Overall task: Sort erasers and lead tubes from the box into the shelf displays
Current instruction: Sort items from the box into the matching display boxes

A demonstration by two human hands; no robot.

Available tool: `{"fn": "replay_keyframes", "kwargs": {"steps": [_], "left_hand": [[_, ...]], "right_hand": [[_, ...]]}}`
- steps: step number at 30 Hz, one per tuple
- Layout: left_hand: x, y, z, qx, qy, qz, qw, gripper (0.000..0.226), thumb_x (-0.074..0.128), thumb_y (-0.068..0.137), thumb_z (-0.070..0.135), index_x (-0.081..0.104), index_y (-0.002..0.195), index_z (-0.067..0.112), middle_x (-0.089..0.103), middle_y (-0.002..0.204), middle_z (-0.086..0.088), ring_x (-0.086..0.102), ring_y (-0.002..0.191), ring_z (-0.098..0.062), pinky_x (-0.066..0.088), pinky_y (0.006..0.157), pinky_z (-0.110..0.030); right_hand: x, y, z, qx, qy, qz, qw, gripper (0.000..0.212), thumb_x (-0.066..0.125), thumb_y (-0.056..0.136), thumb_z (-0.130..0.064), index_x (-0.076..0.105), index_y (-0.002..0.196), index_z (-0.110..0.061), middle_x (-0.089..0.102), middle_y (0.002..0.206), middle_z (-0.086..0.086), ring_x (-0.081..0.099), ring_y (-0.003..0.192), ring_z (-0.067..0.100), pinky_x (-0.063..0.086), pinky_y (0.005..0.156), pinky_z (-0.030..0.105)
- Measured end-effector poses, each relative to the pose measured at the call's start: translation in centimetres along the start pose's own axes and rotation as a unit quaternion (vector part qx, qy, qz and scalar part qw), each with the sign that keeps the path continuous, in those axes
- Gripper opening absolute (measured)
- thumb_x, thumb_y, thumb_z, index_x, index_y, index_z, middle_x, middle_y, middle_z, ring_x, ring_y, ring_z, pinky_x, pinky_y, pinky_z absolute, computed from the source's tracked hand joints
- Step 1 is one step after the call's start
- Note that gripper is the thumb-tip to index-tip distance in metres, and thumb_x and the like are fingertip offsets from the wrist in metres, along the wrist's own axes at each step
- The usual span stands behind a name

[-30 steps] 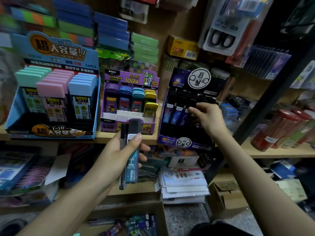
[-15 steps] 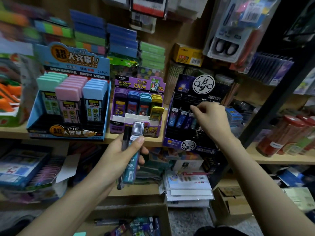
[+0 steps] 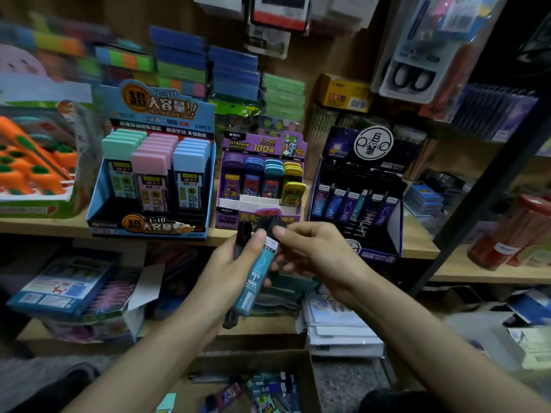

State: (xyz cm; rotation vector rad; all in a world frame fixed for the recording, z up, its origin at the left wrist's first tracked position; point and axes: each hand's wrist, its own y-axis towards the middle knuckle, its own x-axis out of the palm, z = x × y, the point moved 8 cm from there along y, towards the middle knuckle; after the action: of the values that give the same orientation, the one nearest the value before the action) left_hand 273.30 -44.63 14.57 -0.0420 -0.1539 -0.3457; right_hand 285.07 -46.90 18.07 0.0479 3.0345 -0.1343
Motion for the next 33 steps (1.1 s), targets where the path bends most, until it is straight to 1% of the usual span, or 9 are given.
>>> {"fn": "replay_keyframes", "kwargs": {"steps": [4,7,10,14,17,20,24,28,33], "left_hand": [[0.2,-0.1,0.6,0.004,0.02,0.005,1.0,0.029,0.053,0.085,0.042,0.06,0.093,0.015,0.07,0.063,0.003,0.061,0.047,-0.008,0.046,0.042,-0.017],[-0.1,0.0,1.1,0.02,0.029,0.016,0.999,0.025,0.051,0.091,0.035,0.06,0.085,0.013,0.068,0.061,0.0,0.055,0.044,-0.008,0.043,0.04,-0.02],[-0.4,0.2,1.4,0.024,0.013,0.04,0.999,0.029,0.051,0.091,0.034,0.059,0.076,0.012,0.065,0.059,-0.004,0.051,0.042,-0.01,0.041,0.039,-0.02],[-0.4,0.3,1.5,0.023,0.0,0.047,0.999,0.026,0.049,0.093,0.032,0.058,0.086,0.008,0.068,0.059,0.002,0.053,0.042,-0.005,0.042,0.037,-0.018],[-0.4,0.4,1.3,0.022,0.003,0.05,0.998,0.028,0.049,0.093,0.033,0.059,0.088,0.007,0.068,0.059,0.002,0.054,0.042,-0.004,0.043,0.038,-0.017],[-0.5,0.3,1.2,0.022,0.009,0.052,0.998,0.027,0.049,0.093,0.035,0.06,0.089,0.009,0.069,0.061,0.002,0.054,0.043,-0.005,0.043,0.038,-0.018],[-0.6,0.3,1.1,0.019,0.012,0.052,0.998,0.025,0.049,0.091,0.036,0.06,0.091,0.014,0.07,0.063,0.003,0.055,0.045,-0.005,0.044,0.039,-0.018],[-0.8,0.4,1.0,0.014,0.01,0.059,0.998,0.024,0.051,0.09,0.036,0.06,0.088,0.015,0.07,0.065,-0.001,0.056,0.045,-0.007,0.045,0.04,-0.018],[-0.7,0.6,1.0,0.021,0.011,0.055,0.998,0.024,0.051,0.088,0.039,0.061,0.086,0.016,0.07,0.066,-0.004,0.056,0.047,-0.009,0.046,0.041,-0.02]], "right_hand": [[-3.1,0.3,-1.0,-0.001,0.068,0.072,0.995,0.018,0.058,0.091,-0.019,0.061,0.075,-0.011,0.064,0.063,0.003,0.055,0.05,0.01,0.042,0.043,0.015],[-8.5,0.4,-3.3,-0.059,0.084,0.17,0.98,0.015,0.057,0.092,-0.019,0.06,0.08,-0.011,0.064,0.07,0.002,0.06,0.054,0.008,0.046,0.048,0.016],[-14.4,-0.5,-5.4,-0.151,-0.027,0.277,0.948,0.011,0.059,0.092,-0.02,0.06,0.083,-0.013,0.067,0.076,0.003,0.064,0.058,0.008,0.048,0.049,0.017],[-19.5,-1.1,-4.9,-0.182,-0.184,0.371,0.892,0.01,0.06,0.091,-0.022,0.064,0.096,-0.014,0.07,0.088,0.006,0.065,0.073,0.012,0.051,0.062,0.023],[-20.6,-0.5,-3.8,-0.179,-0.265,0.377,0.869,0.013,0.061,0.09,-0.02,0.065,0.098,-0.011,0.069,0.091,0.011,0.065,0.079,0.019,0.055,0.07,0.035],[-20.2,0.2,-3.1,-0.18,-0.285,0.347,0.875,0.014,0.06,0.091,-0.017,0.064,0.101,-0.007,0.066,0.093,0.007,0.065,0.088,0.023,0.056,0.079,0.042],[-19.1,0.9,-3.5,-0.19,-0.277,0.295,0.895,0.009,0.059,0.091,-0.014,0.062,0.099,-0.013,0.066,0.093,0.0,0.065,0.091,0.018,0.057,0.075,0.031],[-17.8,2.1,-4.1,-0.184,-0.315,0.234,0.901,0.013,0.058,0.091,-0.01,0.064,0.1,-0.002,0.067,0.09,0.006,0.064,0.082,0.015,0.054,0.069,0.022],[-19.0,3.7,-2.8,-0.129,-0.282,0.274,0.91,0.021,0.059,0.091,-0.011,0.064,0.095,0.009,0.061,0.07,0.007,0.055,0.06,0.01,0.045,0.048,0.01]]}}
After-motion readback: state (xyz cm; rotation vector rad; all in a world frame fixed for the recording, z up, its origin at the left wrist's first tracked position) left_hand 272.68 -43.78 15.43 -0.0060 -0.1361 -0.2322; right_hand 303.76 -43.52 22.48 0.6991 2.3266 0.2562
